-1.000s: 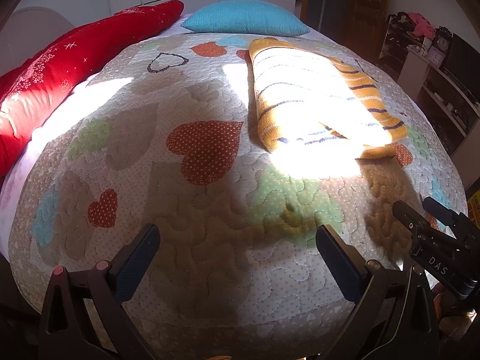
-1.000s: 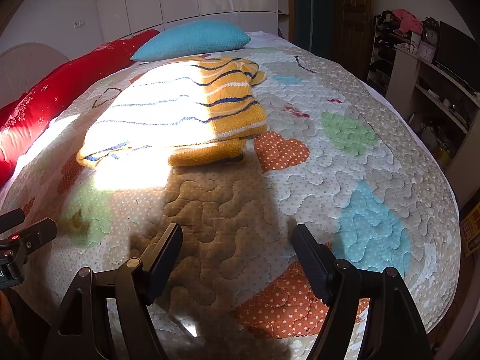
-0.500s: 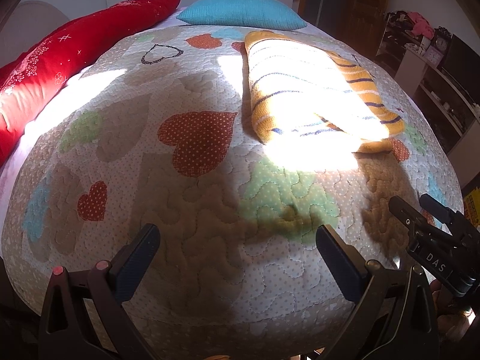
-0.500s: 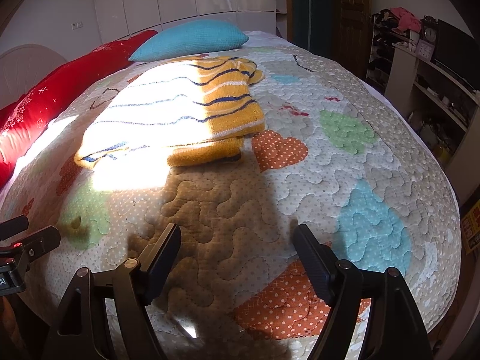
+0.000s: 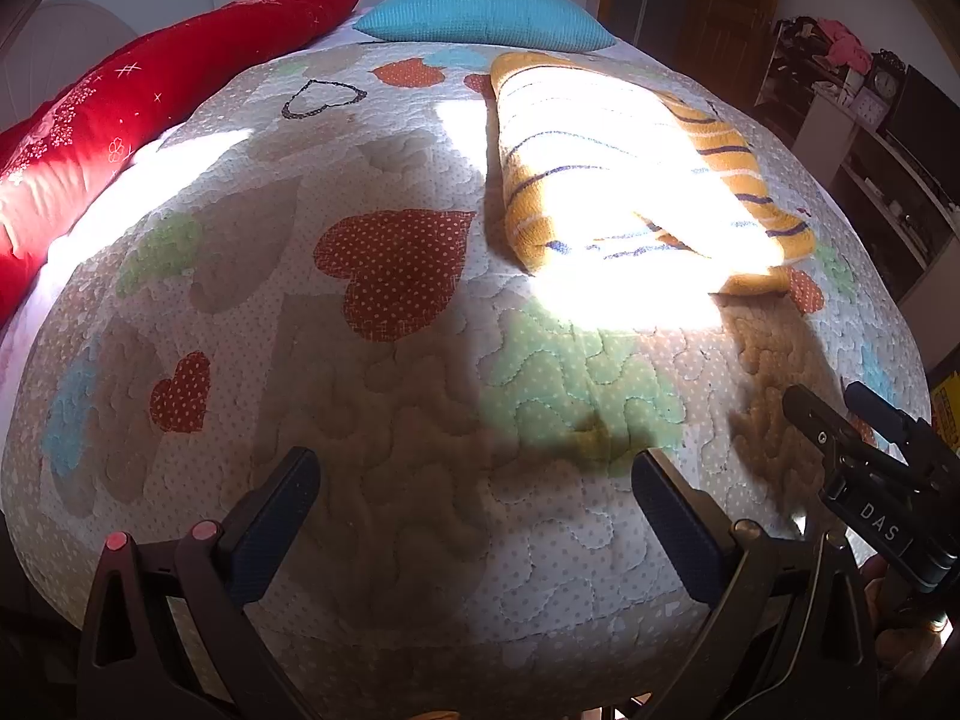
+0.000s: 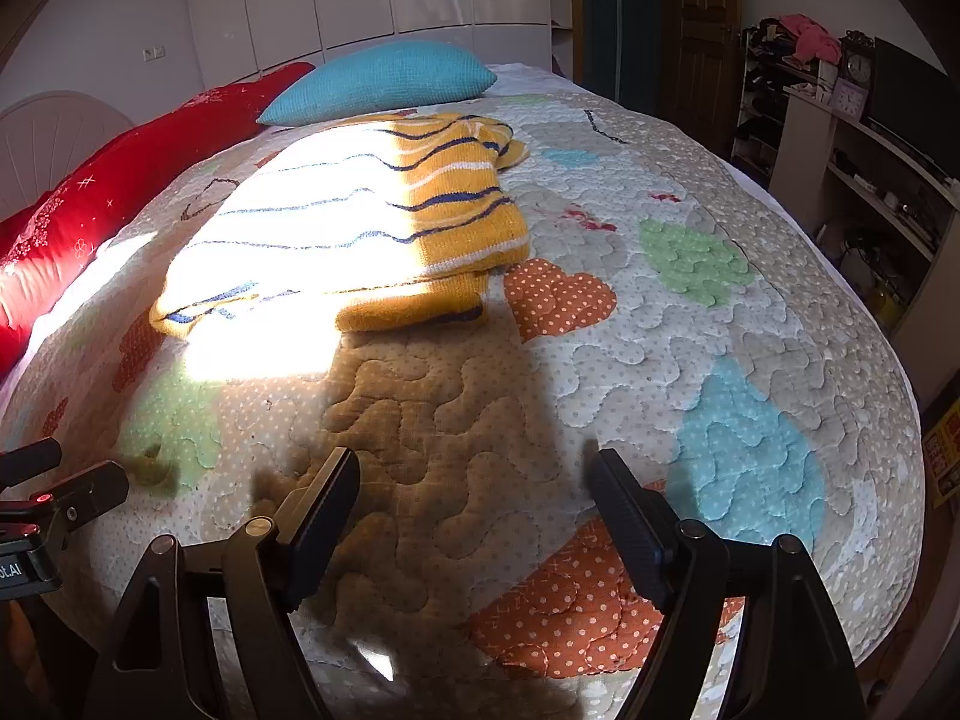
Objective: Fold small clothes
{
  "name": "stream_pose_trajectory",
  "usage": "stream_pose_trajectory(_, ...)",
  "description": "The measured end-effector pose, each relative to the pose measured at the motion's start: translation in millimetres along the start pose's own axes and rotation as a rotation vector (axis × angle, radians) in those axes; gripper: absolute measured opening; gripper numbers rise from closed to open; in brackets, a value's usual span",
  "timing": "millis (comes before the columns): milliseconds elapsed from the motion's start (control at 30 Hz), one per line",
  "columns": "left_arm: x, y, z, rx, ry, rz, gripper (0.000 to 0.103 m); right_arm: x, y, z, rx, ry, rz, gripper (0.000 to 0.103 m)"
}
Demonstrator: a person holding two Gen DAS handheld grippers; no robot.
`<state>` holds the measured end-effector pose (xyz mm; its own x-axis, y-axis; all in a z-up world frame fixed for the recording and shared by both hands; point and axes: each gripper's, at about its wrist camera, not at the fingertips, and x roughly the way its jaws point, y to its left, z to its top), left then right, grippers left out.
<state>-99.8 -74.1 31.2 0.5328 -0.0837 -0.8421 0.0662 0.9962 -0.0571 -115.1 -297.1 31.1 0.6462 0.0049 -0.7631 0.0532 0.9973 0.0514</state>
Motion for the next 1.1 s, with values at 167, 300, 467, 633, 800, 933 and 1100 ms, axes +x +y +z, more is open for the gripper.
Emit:
stream_pose_trajectory(167,1.9,-0.4,-0.9,-0.001,0.004,0.002,0.103,-0.4,0.2,-0.4,0.003,-0.002,0.002,0.084)
stream_pose_trajectory(300,2.8,-0.7,-1.9,0.000,0.010,0.001,0.103,0.1,0.7,-1.2,0.005,-0.002,0.001,0.084)
stream_pose_trajectory(467,3.0,-1.6,-2.9,0.002,0.014,-0.002,0.103,0.4,0.9,-1.5,0.004,-0.003,-0.001,0.084)
stream_pose_trajectory(633,3.3,-1.2,-3.1,-0.002,0.017,-0.002,0.103,0.8,0.8,-1.4,0.007,-0.004,-0.001,0.085)
stream_pose_trajectory(800,4.9,-0.2,-3.5,-0.007,0.026,-0.005,0.103,0.5,1.0,-1.5,0.009,-0.005,-0.002,0.085)
stream_pose_trajectory(933,4.5,0.5,-3.6,-0.005,0.025,-0.006,0.103,0.5,0.7,-1.6,0.009,-0.005,-0.001,0.085)
stream_pose_trajectory(1100,4.7,0.6,-3.6,-0.005,0.026,-0.006,0.103,0.4,0.7,-1.8,0.008,-0.006,-0.001,0.085)
